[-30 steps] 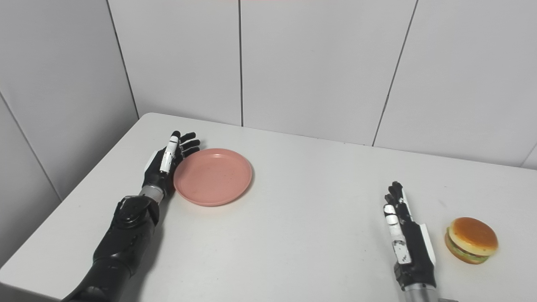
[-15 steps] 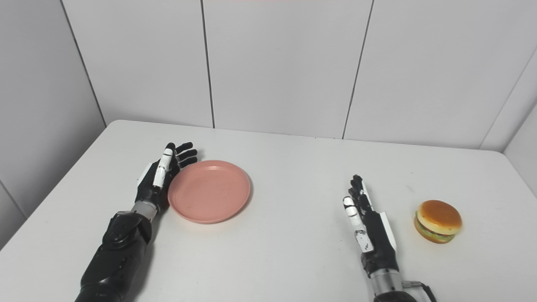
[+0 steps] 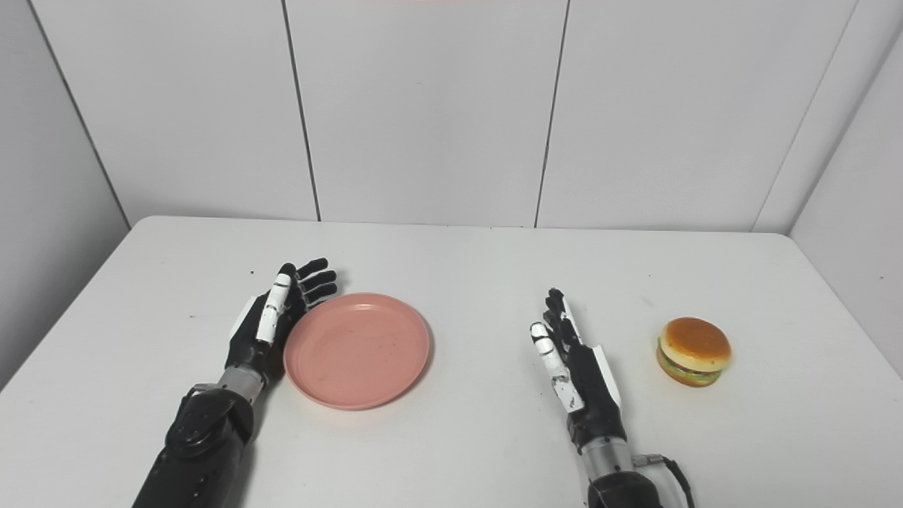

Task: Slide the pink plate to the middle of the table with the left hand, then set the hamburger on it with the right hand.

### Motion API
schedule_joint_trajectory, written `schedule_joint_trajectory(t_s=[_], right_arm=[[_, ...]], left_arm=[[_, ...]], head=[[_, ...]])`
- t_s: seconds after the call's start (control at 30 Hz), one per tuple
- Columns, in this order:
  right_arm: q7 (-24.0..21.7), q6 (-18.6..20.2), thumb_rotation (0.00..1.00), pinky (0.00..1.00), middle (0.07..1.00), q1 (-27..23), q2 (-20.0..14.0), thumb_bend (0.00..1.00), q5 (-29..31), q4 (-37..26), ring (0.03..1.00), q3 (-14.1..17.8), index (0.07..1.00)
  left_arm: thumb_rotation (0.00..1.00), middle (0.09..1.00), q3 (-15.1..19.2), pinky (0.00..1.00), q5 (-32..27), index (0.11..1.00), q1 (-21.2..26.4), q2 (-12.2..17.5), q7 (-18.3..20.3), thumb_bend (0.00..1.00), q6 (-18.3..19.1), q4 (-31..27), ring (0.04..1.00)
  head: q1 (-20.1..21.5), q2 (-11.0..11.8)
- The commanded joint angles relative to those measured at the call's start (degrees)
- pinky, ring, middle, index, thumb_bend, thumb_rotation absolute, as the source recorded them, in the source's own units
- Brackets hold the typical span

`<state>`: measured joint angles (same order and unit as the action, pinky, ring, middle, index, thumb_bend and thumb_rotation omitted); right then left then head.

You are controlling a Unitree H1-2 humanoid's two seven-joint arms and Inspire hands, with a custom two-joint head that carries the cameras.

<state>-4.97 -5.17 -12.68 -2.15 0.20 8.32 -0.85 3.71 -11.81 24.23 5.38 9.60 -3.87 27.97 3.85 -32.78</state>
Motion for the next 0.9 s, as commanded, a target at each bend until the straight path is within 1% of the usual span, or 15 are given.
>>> schedule_joint_trajectory(t_s=[0.0, 0.1, 0.17, 0.27, 0.3, 0.43, 0.57, 0.67, 0.87], right_arm=[[0.05, -0.02, 0.86, 1.0, 1.0, 0.08, 0.76, 0.55, 1.03, -0.2, 1.0, -0.07, 1.0], [-0.42, 0.19, 0.87, 1.0, 1.0, -0.16, 0.65, 0.55, 1.61, 0.11, 1.0, -0.09, 1.0], [-0.23, -0.04, 0.85, 1.0, 1.0, -0.23, 0.61, 0.55, 1.32, 0.29, 1.0, -0.18, 1.0], [0.27, 0.54, 0.87, 1.0, 1.0, -0.23, 0.61, 0.58, 0.48, 0.03, 1.0, -0.39, 1.0], [0.28, 0.75, 0.87, 1.0, 1.0, -0.2, 0.63, 0.58, 0.46, -0.09, 1.0, -0.4, 1.0], [0.26, -0.1, 0.87, 1.0, 1.0, -0.21, 0.7, 0.57, 0.32, 0.17, 1.0, -0.28, 1.0], [-0.03, 0.85, 0.86, 1.0, 1.0, 0.01, 0.83, 0.58, 0.68, -0.51, 1.0, -0.2, 1.0], [0.0, 0.39, 0.85, 1.0, 1.0, 0.02, 0.87, 0.58, 0.61, -0.35, 1.0, -0.18, 1.0], [-0.1, 0.68, 0.86, 1.0, 1.0, 0.05, 0.9, 0.57, 0.67, -0.51, 1.0, -0.19, 1.0]], left_arm=[[0.99, 0.805, -1.17, 0.8, 0.89, 0.774, -0.41, -0.9, 0.45, 0.47, 0.98, -1.03, 0.82], [1.0, 0.818, -1.93, 0.83, 0.54, 0.789, -1.34, -1.52, 1.52, 0.51, 2.48, -2.61, 0.836], [1.0, 0.829, -2.69, 0.84, 0.73, 0.799, -2.28, -1.77, 1.95, 0.51, 3.02, -3.97, 0.849], [1.0, 0.83, -3.58, 0.84, 0.89, 0.801, -3.52, -2.3, 1.87, 0.51, 3.57, -5.44, 0.847], [1.0, 0.826, -3.67, 0.84, 0.84, 0.795, -3.72, -2.48, 1.65, 0.5, 3.86, -5.73, 0.845], [1.0, 0.828, -4.29, 0.87, 0.88, 0.796, -4.64, -3.05, 1.58, 0.47, 5.53, -7.33, 0.858], [1.0, 0.833, -4.95, 0.87, 1.09, 0.803, -5.42, -3.78, 1.3, 0.46, 5.65, -8.49, 0.859], [1.0, 0.838, -5.47, 0.88, 1.29, 0.809, -5.81, -4.0, 1.19, 0.46, 5.6, -9.03, 0.863], [1.0, 0.848, -5.93, 0.9, 1.62, 0.822, -6.12, -4.49, 0.98, 0.46, 4.96, -9.11, 0.869]], head=[[0.0, -0.03], [0.48, -0.2], [0.83, -0.39], [0.83, -0.39], [0.83, -0.39], [0.93, -0.47], [0.78, -0.54], [0.81, -0.59], [0.81, -0.54]])
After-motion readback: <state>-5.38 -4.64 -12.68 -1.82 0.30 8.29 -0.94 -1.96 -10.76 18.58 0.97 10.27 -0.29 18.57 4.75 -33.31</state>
